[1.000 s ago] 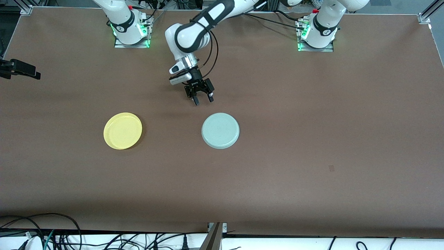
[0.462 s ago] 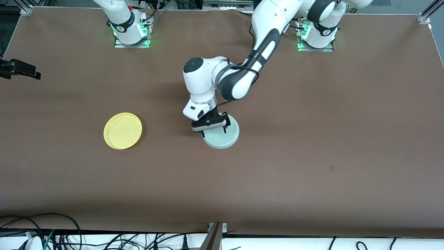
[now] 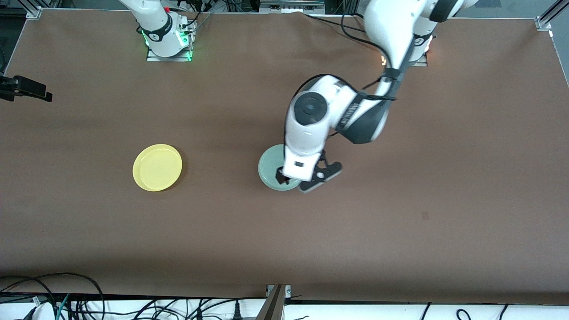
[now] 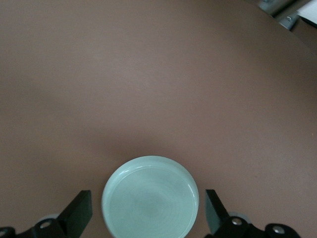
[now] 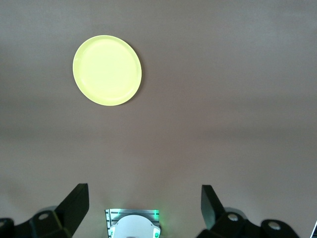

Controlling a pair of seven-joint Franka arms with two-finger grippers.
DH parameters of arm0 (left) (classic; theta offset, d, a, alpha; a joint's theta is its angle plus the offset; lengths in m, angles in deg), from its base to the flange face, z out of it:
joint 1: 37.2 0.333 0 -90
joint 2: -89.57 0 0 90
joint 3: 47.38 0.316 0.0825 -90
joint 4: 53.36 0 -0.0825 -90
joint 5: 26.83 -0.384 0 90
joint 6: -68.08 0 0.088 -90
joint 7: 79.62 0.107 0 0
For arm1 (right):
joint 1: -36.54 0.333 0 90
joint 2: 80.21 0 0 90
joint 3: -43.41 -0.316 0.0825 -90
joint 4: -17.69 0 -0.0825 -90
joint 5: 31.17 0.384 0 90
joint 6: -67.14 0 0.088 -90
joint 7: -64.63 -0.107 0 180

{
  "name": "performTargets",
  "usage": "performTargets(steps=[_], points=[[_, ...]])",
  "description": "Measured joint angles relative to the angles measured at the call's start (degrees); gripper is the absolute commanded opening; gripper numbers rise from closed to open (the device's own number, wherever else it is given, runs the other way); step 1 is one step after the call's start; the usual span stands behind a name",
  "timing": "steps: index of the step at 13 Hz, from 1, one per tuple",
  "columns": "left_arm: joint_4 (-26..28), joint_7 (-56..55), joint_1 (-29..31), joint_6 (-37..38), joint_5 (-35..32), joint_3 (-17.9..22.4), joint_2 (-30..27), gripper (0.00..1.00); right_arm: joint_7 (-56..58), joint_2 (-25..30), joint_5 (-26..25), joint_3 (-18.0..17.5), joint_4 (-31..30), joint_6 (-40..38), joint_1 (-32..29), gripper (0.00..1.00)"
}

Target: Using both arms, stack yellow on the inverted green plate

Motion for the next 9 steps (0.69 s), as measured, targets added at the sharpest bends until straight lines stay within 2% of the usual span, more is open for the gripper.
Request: performTargets(steps=[4,9], points=[[-0.2,9.4,8.1,14.4,1.8,-0.1,-7.1,1.0,0.0,0.0,0.0,0.0,0.0,0.0,0.0,1.0],[-0.3,29.7,16.7,27.5,1.8,0.0,-15.3,1.0,0.0,-0.2,0.0,-0.4,-0.2,-1.2,0.1,1.0]])
